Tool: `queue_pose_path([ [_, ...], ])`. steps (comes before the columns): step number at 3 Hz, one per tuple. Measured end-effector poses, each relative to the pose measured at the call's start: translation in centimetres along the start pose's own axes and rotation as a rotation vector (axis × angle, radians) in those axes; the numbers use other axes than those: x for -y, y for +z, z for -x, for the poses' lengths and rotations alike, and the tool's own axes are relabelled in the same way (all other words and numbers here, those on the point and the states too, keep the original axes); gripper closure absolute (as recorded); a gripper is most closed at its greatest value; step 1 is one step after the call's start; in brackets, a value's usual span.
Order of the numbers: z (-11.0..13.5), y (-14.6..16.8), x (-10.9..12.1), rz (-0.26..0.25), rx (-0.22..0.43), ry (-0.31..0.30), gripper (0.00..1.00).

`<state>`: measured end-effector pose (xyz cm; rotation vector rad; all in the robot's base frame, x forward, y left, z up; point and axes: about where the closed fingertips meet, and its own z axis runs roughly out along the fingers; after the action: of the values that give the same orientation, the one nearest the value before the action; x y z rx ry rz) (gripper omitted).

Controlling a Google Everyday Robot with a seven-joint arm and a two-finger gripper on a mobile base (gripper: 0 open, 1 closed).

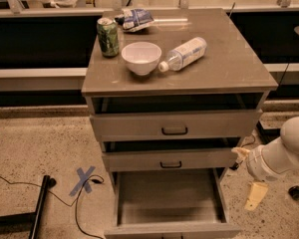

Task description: Close bottom drawer

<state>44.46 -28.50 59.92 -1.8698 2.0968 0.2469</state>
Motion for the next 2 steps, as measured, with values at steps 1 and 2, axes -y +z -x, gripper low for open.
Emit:
queue_pose_path([
  [1, -0.8, 2.7, 0.0, 0.042, 0.017, 0.016, 0.00],
  [2, -3.6, 11.2, -1.6, 0.115, 0.071, 0.002, 0.00],
])
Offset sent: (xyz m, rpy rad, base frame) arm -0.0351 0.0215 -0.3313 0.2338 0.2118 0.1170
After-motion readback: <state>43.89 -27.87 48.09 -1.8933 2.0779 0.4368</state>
